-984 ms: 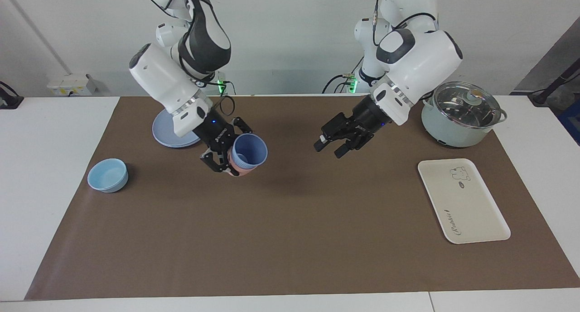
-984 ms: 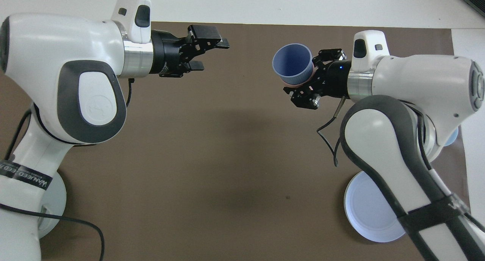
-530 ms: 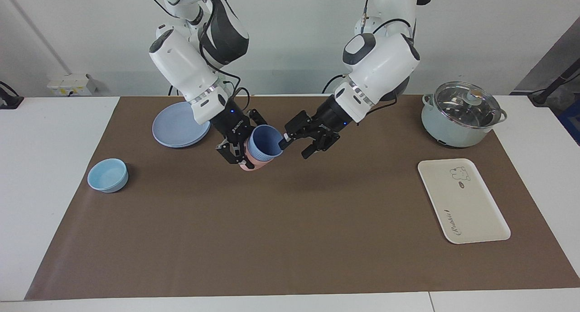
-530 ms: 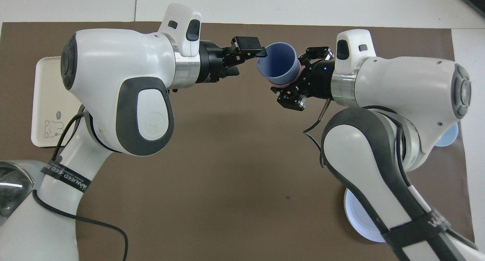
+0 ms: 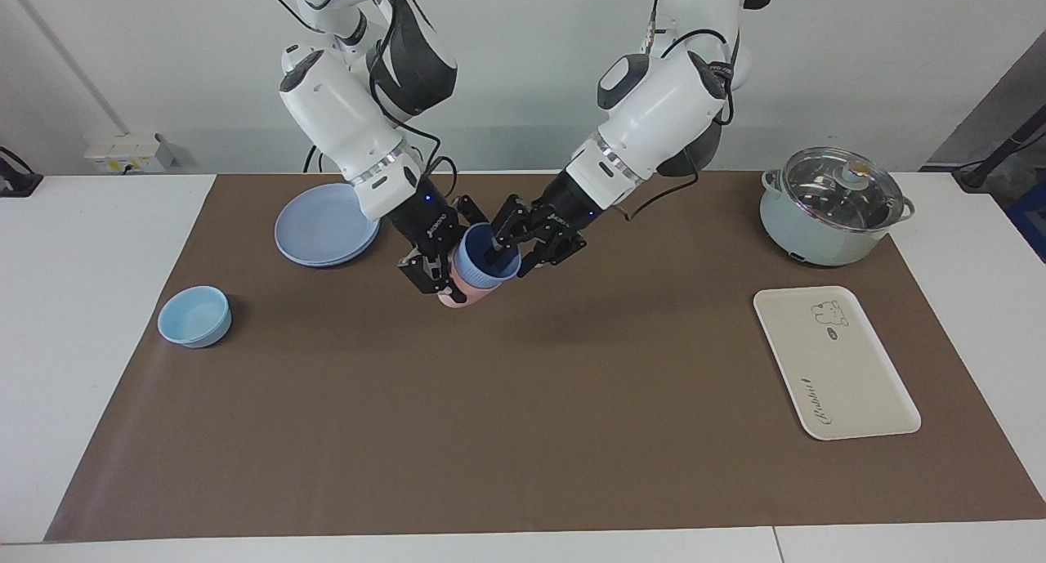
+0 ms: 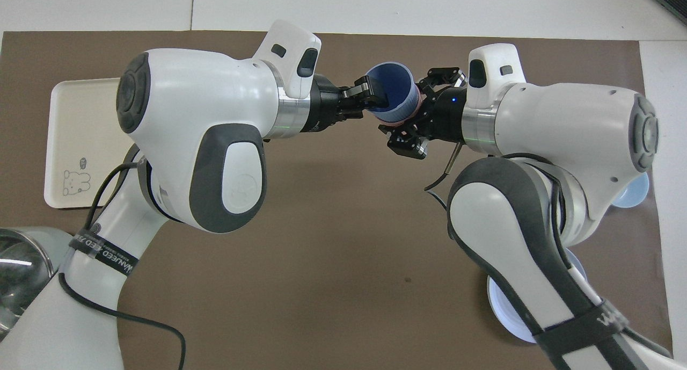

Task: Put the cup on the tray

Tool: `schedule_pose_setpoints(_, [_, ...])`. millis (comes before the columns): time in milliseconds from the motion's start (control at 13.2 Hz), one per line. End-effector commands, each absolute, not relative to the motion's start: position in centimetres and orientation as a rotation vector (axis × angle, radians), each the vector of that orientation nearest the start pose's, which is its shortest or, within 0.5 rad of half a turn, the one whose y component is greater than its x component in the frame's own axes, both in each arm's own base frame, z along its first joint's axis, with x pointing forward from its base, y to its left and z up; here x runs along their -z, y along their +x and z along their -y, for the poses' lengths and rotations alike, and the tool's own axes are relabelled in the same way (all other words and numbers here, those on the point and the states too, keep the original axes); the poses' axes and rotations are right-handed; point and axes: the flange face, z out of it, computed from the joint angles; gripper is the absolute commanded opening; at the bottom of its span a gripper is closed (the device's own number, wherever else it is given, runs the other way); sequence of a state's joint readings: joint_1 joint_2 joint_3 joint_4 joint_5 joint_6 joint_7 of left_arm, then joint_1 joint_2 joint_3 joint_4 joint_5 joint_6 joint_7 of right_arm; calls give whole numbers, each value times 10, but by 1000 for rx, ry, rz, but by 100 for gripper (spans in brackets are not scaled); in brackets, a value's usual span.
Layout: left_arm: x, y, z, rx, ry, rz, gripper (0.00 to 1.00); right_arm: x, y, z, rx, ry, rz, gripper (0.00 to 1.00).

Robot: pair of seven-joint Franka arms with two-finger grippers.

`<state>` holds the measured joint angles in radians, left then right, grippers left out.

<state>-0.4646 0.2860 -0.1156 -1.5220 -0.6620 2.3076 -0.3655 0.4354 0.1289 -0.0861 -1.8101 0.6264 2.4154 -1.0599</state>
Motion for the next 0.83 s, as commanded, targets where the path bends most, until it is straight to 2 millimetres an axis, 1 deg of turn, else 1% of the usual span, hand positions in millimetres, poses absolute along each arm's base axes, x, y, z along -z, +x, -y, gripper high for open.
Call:
schedule_pose_setpoints(0, [-572, 582, 380, -159, 2391, -134, 0, -521, 597, -222, 873, -2378, 1334, 0])
schedule_pose_setpoints(151, [-574, 581, 381, -152, 2406, -118, 0, -518, 597, -221, 877, -2383, 1332, 0])
schedule_pose_setpoints(227, [-575, 583, 381, -151, 2404, -128, 0, -518, 596, -221, 881, -2384, 1332, 0])
schedule_pose_setpoints(303, [-579, 585, 378, -158, 2405, -135, 0, -518, 596, -221, 880, -2385, 1332, 0])
schedule_pose_setpoints(378, [-578, 588, 377, -139, 2426, -119, 0, -515, 596, -221, 872, -2387, 1331, 0])
schedule_pose_setpoints(454, [-589, 591, 375, -111, 2432, -103, 0, -515, 596, -221, 874, -2387, 1329, 0])
schedule_pose_setpoints(530, [-596, 601, 363, -92, 2439, -123, 0, -515, 596, -220, 882, -2390, 1328, 0])
schedule_pose_setpoints(605, [-604, 614, 341, -108, 2445, -152, 0, -515, 596, -220, 888, -2391, 1326, 0])
schedule_pose_setpoints(681, [-609, 622, 323, -122, 2446, -179, 0, -515, 596, -220, 888, -2391, 1328, 0])
schedule_pose_setpoints(757, [-613, 634, 291, -152, 2460, -224, 0, -515, 597, -219, 889, -2391, 1331, 0])
